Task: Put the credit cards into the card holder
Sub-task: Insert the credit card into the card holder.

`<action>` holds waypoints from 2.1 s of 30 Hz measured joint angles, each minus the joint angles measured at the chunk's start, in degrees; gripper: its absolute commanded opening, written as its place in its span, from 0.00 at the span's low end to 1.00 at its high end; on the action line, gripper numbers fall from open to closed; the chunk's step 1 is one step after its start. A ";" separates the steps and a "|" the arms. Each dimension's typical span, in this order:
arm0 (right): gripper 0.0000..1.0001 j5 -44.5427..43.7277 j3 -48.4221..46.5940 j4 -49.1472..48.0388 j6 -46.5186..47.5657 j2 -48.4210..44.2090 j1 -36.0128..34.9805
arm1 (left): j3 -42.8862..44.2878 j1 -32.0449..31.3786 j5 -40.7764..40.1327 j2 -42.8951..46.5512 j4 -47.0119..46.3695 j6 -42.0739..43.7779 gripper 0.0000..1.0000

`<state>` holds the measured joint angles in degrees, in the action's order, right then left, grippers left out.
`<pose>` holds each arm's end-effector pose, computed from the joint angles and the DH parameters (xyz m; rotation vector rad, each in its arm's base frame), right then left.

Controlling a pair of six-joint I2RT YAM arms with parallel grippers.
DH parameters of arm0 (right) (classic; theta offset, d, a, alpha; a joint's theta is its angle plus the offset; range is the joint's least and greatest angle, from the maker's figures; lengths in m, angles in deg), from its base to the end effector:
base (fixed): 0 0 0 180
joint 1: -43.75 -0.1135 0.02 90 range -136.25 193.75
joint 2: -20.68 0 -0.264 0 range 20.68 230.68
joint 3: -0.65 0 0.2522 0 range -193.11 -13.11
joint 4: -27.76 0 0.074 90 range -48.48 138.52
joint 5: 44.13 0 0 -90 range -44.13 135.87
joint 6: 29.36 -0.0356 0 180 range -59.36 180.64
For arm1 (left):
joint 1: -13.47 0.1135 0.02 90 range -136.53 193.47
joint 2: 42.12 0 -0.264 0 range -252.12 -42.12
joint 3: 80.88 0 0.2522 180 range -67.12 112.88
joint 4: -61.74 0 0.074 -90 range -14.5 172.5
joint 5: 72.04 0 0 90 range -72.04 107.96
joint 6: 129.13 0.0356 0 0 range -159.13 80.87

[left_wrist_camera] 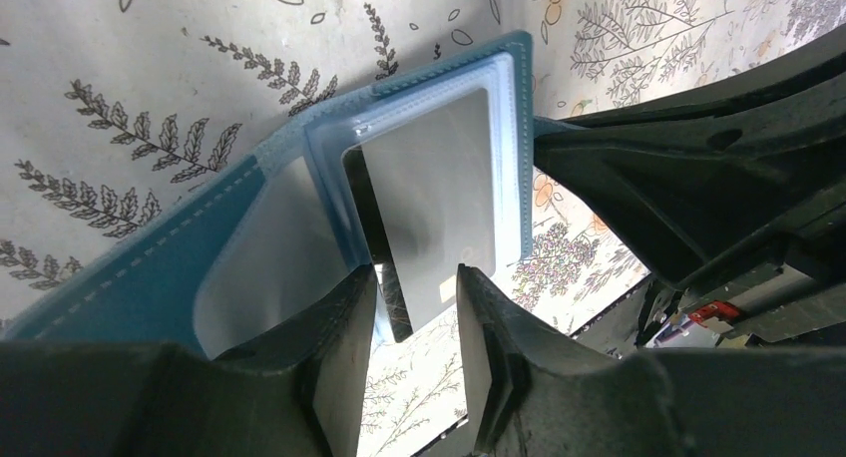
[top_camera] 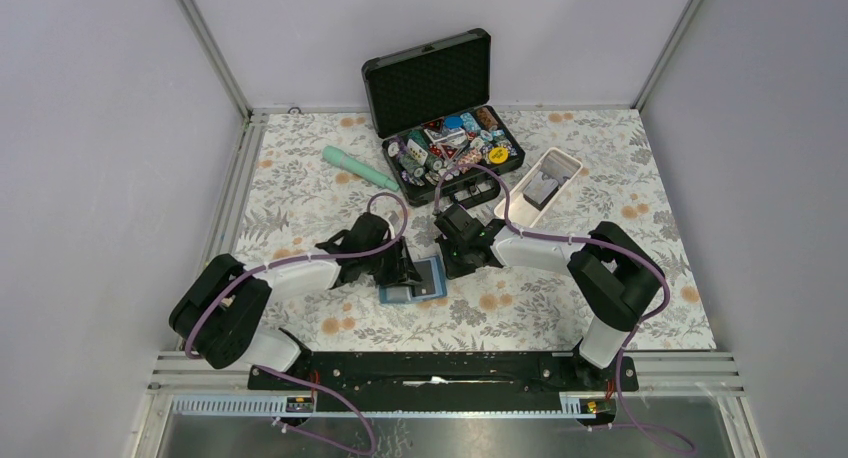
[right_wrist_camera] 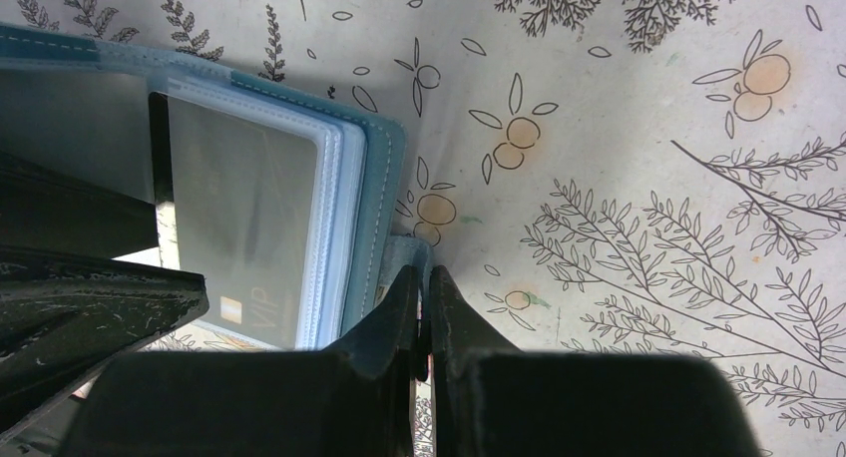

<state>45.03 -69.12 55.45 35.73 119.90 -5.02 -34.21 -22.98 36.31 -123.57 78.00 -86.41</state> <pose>0.2254 0.2564 0.1580 -0.5397 2.5822 0.4509 0.1990 -0.1609 0.1469 -0.1005 2.6841 -0.9556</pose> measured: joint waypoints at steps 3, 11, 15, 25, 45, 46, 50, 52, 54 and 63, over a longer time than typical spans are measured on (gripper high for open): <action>0.00 0.00 0.00 0.00 0.15 0.00 0.00 | 0.52 -0.24 -0.48 0.09 1.44 0.92 0.40; 0.00 -0.02 -0.02 -0.02 0.52 0.04 -0.09 | 0.52 -0.61 -0.90 0.11 2.51 1.29 0.40; 0.00 -0.02 -0.02 -0.04 0.52 0.04 -0.09 | 0.52 -0.83 -1.05 0.11 2.51 1.27 0.38; 0.00 -0.02 -0.04 -0.04 0.52 0.07 -0.09 | 1.27 -1.99 -1.36 0.09 3.15 1.27 0.35; 0.00 -0.04 -0.02 -0.04 0.50 0.04 -0.11 | 3.50 -3.06 -2.12 -2.34 3.34 0.81 0.34; 0.00 -0.07 -0.02 -0.04 0.50 0.04 -0.11 | 3.61 -3.15 -2.14 -2.47 3.21 0.79 0.34; 0.00 -0.72 -0.02 0.28 0.50 -0.11 -0.15 | 3.72 -3.34 -2.36 -2.54 3.34 0.83 0.37; 0.00 -1.75 -0.02 0.87 0.52 -0.28 -0.22 | 3.74 -3.37 -2.69 -2.25 3.61 1.09 0.42; 0.06 -2.91 -0.02 1.51 0.57 -0.50 -0.28 | 3.74 -3.41 -3.39 -1.25 4.09 1.55 0.52; 0.51 -6.62 0.00 5.55 1.20 -2.10 -0.35 | 5.09 -3.45 -7.13 7.04 7.96 4.00 0.78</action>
<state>38.40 -69.12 61.00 36.93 117.80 -5.37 -29.12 -26.43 29.18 -116.54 85.96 -82.41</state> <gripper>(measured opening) 0.417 0.728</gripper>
